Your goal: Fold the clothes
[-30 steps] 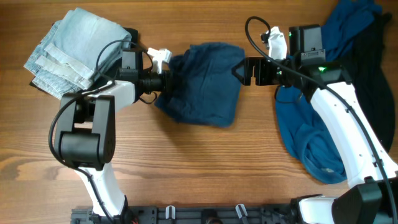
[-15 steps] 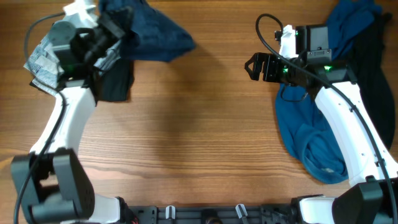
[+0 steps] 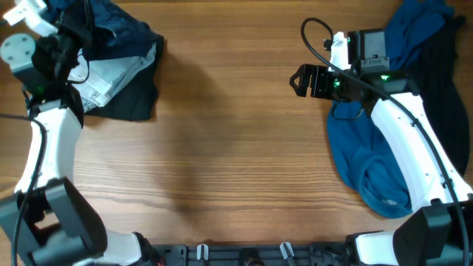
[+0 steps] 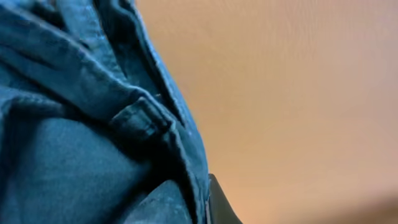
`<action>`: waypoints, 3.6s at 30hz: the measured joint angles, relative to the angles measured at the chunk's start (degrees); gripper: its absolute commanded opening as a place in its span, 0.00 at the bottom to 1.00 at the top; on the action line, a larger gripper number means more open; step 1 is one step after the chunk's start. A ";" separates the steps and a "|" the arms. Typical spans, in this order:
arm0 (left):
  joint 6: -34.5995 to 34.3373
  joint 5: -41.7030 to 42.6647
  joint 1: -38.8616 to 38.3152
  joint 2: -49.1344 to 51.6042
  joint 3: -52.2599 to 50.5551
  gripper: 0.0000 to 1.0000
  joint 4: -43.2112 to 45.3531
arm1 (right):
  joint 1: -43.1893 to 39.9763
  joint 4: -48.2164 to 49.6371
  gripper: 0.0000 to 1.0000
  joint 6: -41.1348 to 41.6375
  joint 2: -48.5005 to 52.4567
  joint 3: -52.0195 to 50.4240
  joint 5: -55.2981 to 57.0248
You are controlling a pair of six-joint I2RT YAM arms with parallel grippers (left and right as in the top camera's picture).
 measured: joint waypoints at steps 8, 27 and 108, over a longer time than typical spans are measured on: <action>6.43 11.63 3.39 14.99 14.62 0.04 0.00 | 0.00 -0.94 1.00 -0.07 0.00 0.00 0.00; 7.43 11.47 16.63 18.88 18.60 0.99 -43.60 | 0.00 2.10 1.00 -0.09 0.00 0.00 0.44; 36.87 -15.23 -0.57 -11.47 19.61 1.00 -72.98 | -4.04 -15.15 1.00 -6.91 -25.46 17.73 1.81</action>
